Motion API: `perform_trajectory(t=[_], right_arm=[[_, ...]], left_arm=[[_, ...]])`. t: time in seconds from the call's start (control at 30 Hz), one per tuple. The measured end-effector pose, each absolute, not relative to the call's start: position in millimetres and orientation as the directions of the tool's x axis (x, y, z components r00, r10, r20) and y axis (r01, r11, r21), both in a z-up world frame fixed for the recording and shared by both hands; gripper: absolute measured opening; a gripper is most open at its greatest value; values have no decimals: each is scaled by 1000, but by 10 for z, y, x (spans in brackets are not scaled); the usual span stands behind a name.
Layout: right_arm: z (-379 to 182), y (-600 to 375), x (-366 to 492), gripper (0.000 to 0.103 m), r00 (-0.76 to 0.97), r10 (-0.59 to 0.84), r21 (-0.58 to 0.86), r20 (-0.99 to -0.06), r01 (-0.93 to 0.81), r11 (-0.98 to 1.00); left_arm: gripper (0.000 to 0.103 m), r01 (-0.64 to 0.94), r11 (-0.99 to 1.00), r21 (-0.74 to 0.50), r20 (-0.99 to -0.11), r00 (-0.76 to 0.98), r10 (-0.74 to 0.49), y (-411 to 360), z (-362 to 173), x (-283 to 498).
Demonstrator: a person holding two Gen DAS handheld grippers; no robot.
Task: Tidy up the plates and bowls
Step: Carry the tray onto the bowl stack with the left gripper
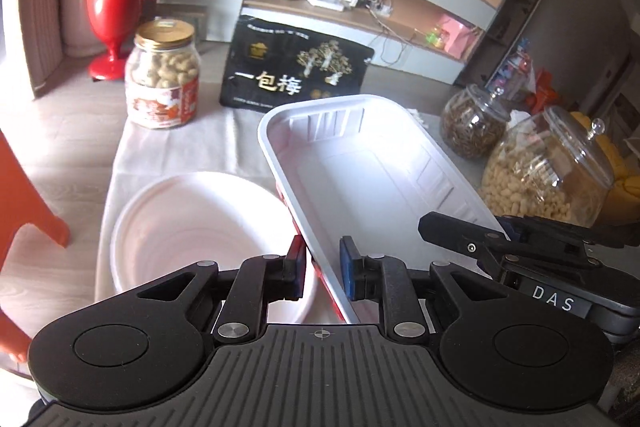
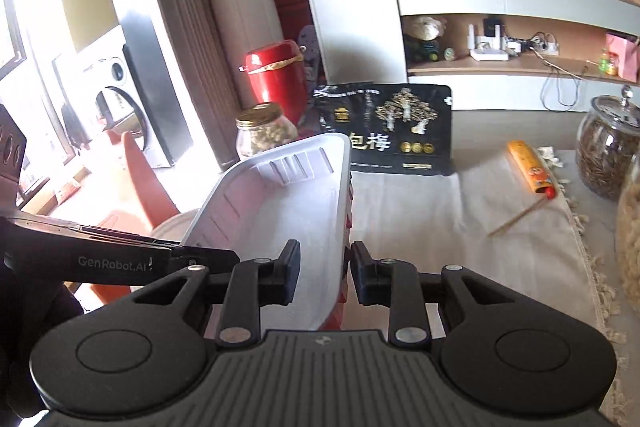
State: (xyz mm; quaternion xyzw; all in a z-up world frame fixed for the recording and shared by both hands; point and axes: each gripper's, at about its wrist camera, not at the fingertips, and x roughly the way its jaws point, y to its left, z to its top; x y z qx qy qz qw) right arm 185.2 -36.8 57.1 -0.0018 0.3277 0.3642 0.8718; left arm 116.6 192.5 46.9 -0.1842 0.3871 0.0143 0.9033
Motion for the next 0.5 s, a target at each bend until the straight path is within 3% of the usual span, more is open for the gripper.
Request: perform_trajectory(t=[0.2, 0.5], right_arm=[[494, 400, 1791, 27, 391, 692, 266, -607, -720, 641], [345, 846, 1742, 27, 344, 656, 250, -672, -728, 638]], left_arm=[[21, -304, 869, -390, -698, 713, -64, 2592, 384, 891], [20, -340, 850, -404, -726, 684, -71, 2910, 176, 879]])
